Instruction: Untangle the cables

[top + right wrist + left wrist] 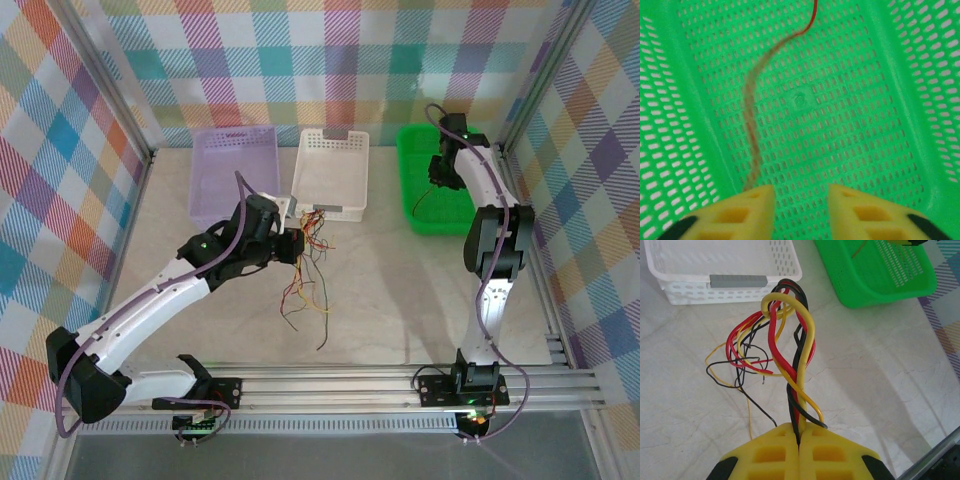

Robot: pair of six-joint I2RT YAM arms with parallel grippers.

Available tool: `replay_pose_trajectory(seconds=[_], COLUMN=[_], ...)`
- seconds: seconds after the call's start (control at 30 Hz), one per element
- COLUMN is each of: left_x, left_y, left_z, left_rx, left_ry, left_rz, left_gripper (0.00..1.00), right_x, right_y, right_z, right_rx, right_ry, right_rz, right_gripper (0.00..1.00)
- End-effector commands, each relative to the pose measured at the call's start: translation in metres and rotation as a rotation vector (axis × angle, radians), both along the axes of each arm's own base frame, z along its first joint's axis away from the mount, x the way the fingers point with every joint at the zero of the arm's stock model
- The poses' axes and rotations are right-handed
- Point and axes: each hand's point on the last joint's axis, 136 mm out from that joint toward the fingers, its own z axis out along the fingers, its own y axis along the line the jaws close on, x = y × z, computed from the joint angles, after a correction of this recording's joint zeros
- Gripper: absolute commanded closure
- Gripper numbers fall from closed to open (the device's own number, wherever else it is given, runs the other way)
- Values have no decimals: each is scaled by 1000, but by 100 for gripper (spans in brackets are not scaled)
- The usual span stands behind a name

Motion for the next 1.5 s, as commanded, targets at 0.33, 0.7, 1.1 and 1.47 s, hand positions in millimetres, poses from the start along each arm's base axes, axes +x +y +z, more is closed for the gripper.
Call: replay_pose_trajectory(seconds=[0.33,0.7,1.1,1.47], left_x=[-6,-11,-14,-19], left_y=[-7,-17,-23,-29], left_z=[7,7,5,9], left_rx=[-63,-103,-128,-164], left_ry=[-34,-24,2,15], left_rz=[-33,-82,-103,-139], left_gripper=[100,100,100,100], right_x=[-39,-192,-288,-280], right_y=[47,246,310,332], right_z=[108,161,141,114], right_rx=[273,934,1013,927], right_ry=[-206,-360,-479,-510], right_rz=[86,819,1045,1033], right_gripper=[49,39,42,49])
